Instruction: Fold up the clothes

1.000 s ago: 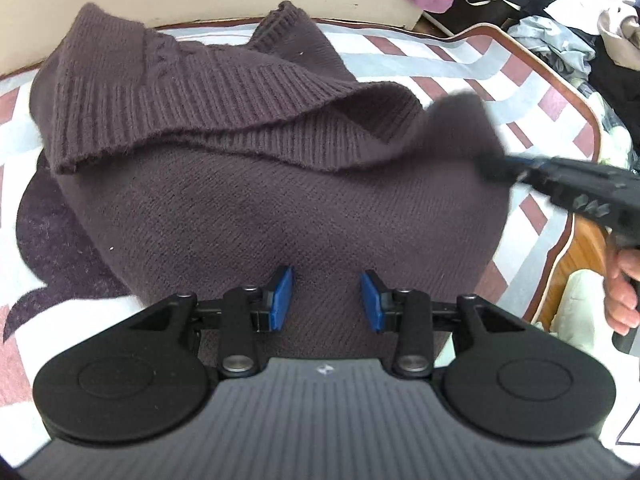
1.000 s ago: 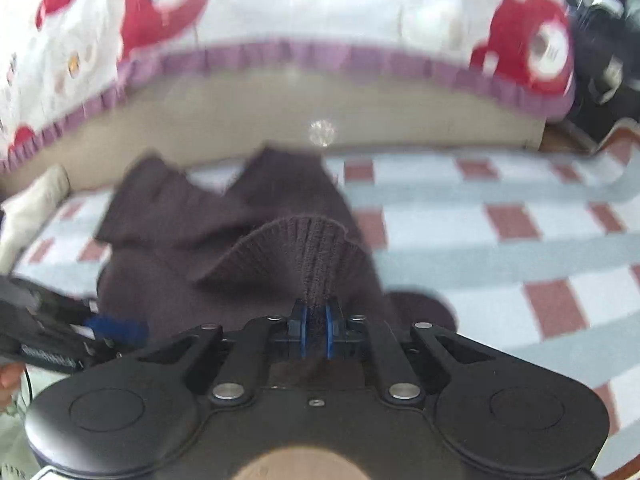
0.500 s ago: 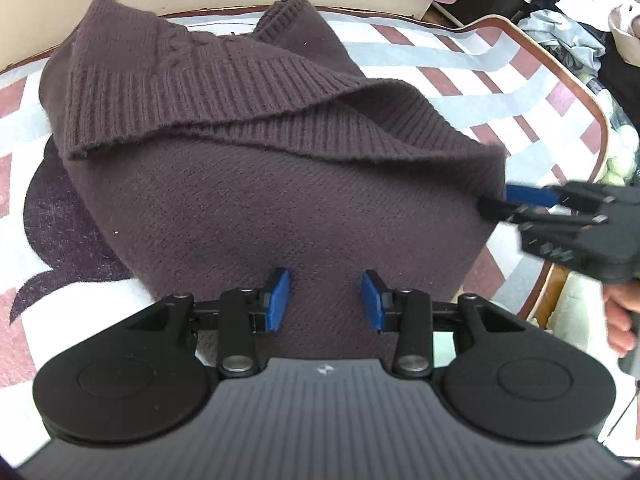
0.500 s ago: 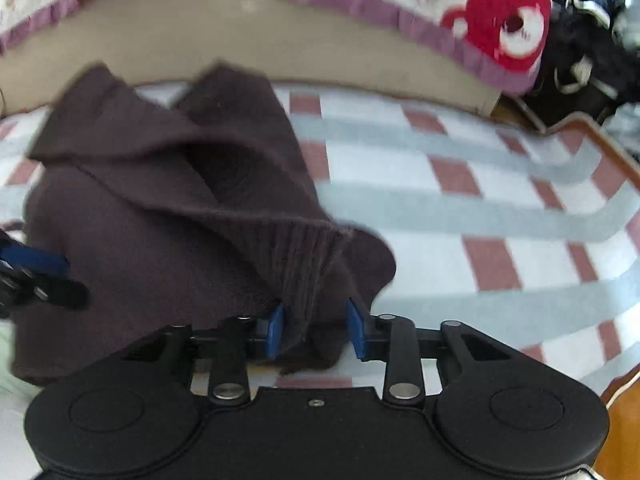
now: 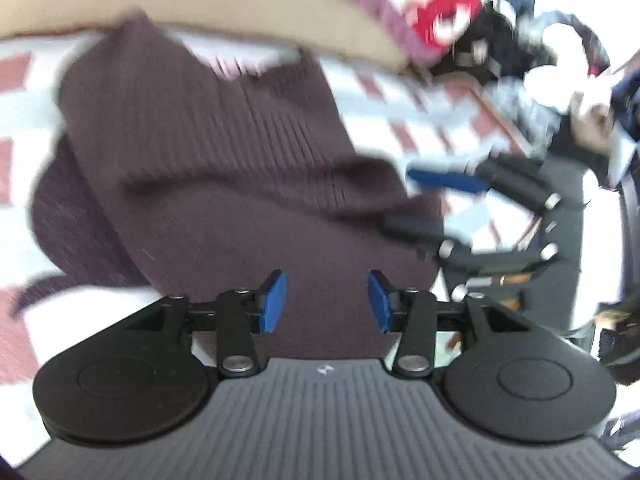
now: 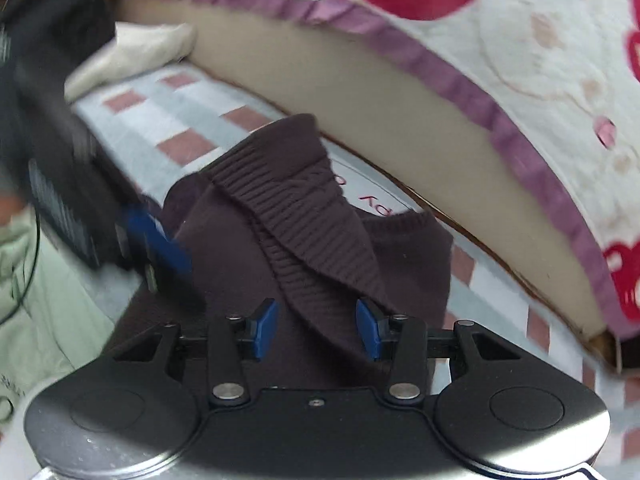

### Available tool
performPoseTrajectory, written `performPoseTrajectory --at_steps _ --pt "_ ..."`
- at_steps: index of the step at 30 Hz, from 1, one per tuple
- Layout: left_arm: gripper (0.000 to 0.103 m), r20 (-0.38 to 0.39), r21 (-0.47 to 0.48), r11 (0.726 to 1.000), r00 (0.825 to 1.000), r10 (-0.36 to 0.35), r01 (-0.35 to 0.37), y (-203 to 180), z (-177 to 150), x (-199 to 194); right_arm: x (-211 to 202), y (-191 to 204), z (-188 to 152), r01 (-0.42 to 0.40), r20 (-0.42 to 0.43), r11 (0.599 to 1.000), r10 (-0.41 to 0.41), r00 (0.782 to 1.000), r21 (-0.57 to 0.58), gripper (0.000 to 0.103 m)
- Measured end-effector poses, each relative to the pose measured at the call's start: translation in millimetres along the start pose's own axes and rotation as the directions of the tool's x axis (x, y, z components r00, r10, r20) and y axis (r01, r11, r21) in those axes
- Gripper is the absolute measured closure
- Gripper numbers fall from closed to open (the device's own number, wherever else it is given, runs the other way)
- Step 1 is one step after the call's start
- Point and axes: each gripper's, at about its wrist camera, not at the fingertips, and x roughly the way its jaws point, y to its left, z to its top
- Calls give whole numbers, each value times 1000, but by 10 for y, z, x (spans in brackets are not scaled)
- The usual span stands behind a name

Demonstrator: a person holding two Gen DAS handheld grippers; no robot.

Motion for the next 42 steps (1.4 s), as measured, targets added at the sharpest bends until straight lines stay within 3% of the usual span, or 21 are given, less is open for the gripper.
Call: performPoseTrajectory --at_steps 5,8,13,14,15,17,21,26,30,32,34,38,42 --pt "50 164 -117 991 983 80 -61 420 99 -202 90 30 290 -55 -39 990 50 998 -127 54" --pt "50 191 -183 981 977 92 -57 616 168 -95 201 106 439 -84 -36 979 79 996 -184 54" --pt "39 219 -233 971 970 104 -51 734 309 234 383 171 477 -135 14 974 140 990 -184 52" --pt "43 232 -224 973 967 108 -55 748 316 275 429 188 463 -133 21 972 140 990 -193 51" --pt "66 239 -197 978 964 116 -69 736 321 303 473 204 445 -126 27 971 134 991 -204 50" --pt "97 233 -141 986 965 120 -89 690 348 334 532 248 408 -105 41 968 117 992 -226 49" --pt "98 260 -153 987 966 -5 47 696 382 284 588 355 405 -60 81 975 79 994 -214 37" --pt "99 283 -85 990 956 -80 108 501 389 207 653 544 410 2 122 970 29 992 -244 36" --pt "99 297 -40 989 947 -122 140 377 371 155 729 559 470 86 141 975 -57 988 -203 36" --pt "99 310 -18 988 940 -141 154 346 364 97 730 525 489 101 165 978 -70 984 -185 46" --pt "99 333 6 985 928 -167 175 318 354 24 688 428 530 101 181 985 -74 981 -143 96" --pt "97 383 40 979 902 -200 200 279 333 -126 536 -30 636 137 219 990 -143 965 46 98" --pt "76 408 56 995 908 -93 77 271 310 -159 437 -633 680 180 196 954 -229 953 239 98"
